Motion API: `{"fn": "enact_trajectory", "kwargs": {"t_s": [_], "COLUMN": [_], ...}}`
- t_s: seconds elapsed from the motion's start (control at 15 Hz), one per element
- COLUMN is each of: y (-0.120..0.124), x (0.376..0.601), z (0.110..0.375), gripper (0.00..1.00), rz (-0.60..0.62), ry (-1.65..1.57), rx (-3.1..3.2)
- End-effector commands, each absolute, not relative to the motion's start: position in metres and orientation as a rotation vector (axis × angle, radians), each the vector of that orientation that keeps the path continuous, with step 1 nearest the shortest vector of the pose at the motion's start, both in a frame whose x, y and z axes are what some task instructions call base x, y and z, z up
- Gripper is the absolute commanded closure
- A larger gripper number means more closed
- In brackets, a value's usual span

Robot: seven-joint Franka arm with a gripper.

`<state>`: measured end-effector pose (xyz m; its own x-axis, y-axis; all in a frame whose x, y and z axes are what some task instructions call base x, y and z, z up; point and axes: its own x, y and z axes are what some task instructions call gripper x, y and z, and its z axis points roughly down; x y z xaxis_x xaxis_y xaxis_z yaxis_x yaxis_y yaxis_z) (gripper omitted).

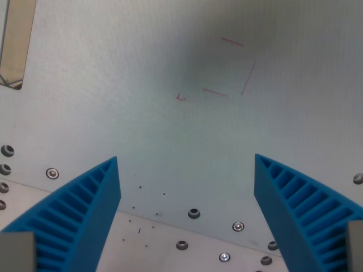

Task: Move in base positive x

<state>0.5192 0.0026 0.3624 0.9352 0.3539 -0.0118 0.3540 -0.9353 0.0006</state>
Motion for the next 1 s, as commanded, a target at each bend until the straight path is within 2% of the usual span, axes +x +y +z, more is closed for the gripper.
{"fn": "enact_trajectory", "kwargs": {"t_s": [0.07,1.0], "y": [0.001,-0.02], "x": [0.525,0.608], "z": [0.365,0.362], "gripper": [0.0,0.0], "rz": [-0.012,-0.012], "ry": [0.564,0.564], "rx": [3.087,3.087]}}
